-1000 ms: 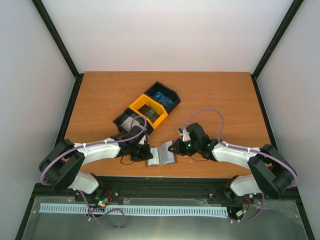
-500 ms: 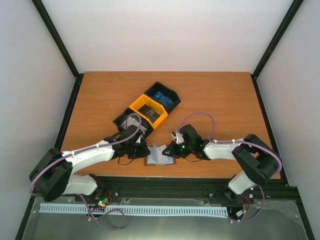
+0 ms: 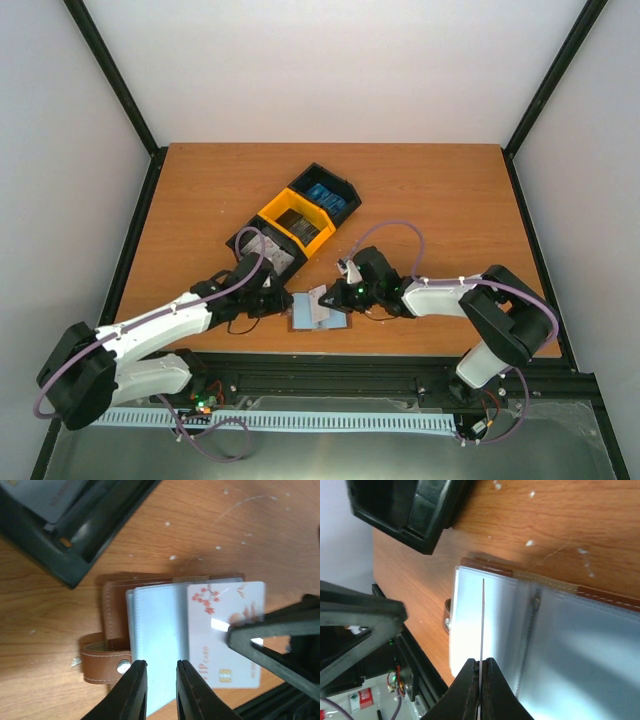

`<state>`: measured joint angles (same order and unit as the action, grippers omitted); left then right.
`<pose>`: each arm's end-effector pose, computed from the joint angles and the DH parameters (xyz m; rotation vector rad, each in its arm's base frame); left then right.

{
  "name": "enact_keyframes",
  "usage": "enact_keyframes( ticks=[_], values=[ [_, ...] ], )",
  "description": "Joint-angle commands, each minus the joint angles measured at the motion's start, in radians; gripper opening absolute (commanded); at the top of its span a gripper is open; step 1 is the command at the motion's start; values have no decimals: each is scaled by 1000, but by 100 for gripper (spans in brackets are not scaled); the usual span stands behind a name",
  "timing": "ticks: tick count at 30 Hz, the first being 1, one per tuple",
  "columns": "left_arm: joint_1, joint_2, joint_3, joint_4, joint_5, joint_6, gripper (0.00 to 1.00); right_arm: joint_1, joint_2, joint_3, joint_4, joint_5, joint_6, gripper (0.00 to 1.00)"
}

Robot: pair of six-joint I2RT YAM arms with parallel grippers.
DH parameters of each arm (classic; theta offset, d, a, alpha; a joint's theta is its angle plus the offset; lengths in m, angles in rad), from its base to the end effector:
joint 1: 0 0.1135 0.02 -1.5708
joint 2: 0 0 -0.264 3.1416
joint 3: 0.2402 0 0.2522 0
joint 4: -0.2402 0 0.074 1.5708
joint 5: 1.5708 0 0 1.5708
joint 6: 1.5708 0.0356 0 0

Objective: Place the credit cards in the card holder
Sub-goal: Turn over the card slot in the card holder, then insert the credit card into the card holder.

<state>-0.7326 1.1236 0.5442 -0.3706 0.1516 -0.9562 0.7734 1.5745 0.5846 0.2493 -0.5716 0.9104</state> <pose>0.1504 -0.1426 0.1788 -0.2385 2.7207 -0.7924 0.1885 0.2110 0.1355 -0.1609 2.6664 1.3893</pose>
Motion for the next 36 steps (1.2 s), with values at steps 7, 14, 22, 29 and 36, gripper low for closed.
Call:
enact_keyframes(
  ticks=[7, 14, 22, 29, 36],
  values=[
    [-11, 52, -32, 124, 169, 66, 20, 9, -94, 4, -149, 150, -26, 3],
    [-11, 161, -23, 25, 114, 51, 21, 9, -75, -15, -136, 122, -14, 3],
    [-11, 186, -20, -44, 57, 40, 27, 9, 8, 6, -32, 44, -1, 3],
    [-11, 221, -23, -36, 74, 51, 17, 10, 74, 11, -2, 41, 27, 3],
    [-11, 243, -19, -23, 87, 68, 11, 12, 120, -5, 72, 32, 87, 3]
  ],
)
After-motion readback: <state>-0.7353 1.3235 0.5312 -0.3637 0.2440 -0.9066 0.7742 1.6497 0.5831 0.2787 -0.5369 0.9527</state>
